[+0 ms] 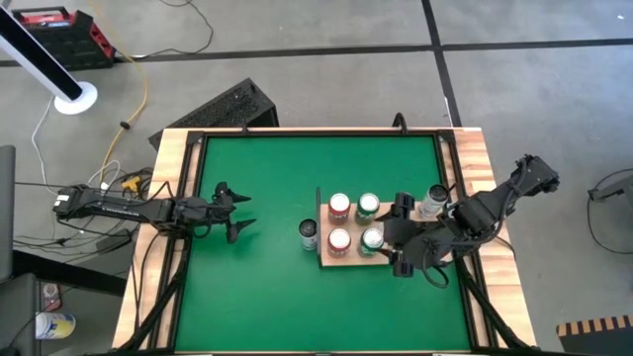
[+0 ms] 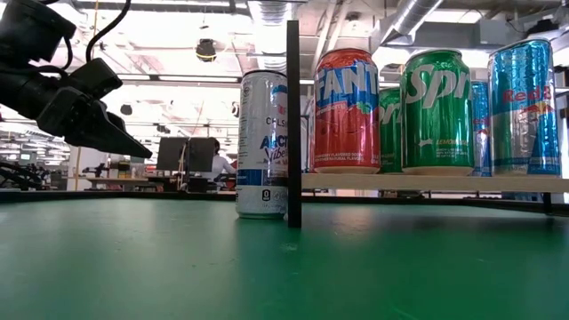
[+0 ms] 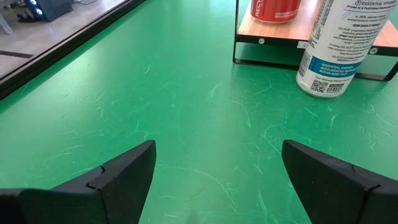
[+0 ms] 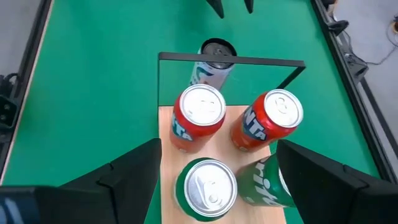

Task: Place canned beverage on shelf
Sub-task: Put the white soda can on the shelf

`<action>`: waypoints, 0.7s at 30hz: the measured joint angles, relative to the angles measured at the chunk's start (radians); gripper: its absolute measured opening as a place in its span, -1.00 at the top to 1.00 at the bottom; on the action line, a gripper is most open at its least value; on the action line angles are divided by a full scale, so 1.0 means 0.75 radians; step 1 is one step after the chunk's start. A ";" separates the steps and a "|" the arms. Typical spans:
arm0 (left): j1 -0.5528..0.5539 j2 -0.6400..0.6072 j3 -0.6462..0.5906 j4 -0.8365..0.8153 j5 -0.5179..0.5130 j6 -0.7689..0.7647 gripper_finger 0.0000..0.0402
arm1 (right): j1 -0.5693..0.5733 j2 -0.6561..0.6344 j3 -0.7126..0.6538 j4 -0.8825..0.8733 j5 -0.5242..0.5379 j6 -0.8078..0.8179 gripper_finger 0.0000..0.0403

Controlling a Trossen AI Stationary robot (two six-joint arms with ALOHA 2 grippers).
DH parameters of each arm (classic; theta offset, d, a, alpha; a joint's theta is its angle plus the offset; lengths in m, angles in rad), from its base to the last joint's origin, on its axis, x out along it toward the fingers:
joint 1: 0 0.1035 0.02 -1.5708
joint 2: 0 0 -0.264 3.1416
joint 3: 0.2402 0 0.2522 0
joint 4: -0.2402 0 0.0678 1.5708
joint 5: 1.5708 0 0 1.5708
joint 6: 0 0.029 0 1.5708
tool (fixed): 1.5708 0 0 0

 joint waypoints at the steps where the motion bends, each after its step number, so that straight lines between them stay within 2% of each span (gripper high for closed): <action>1: 0.000 0.000 -0.001 0.000 0.000 0.000 -0.66 | -0.001 0.000 0.000 0.001 -0.008 -0.009 -0.69; 15: 0.001 0.000 -0.002 0.012 0.001 -0.019 -0.66 | -0.063 0.000 -0.001 0.030 -0.064 -0.052 -0.69; 21: -0.002 -0.002 -0.003 0.179 0.152 -0.746 -0.66 | -0.063 0.000 0.000 0.019 -0.068 -0.009 -0.69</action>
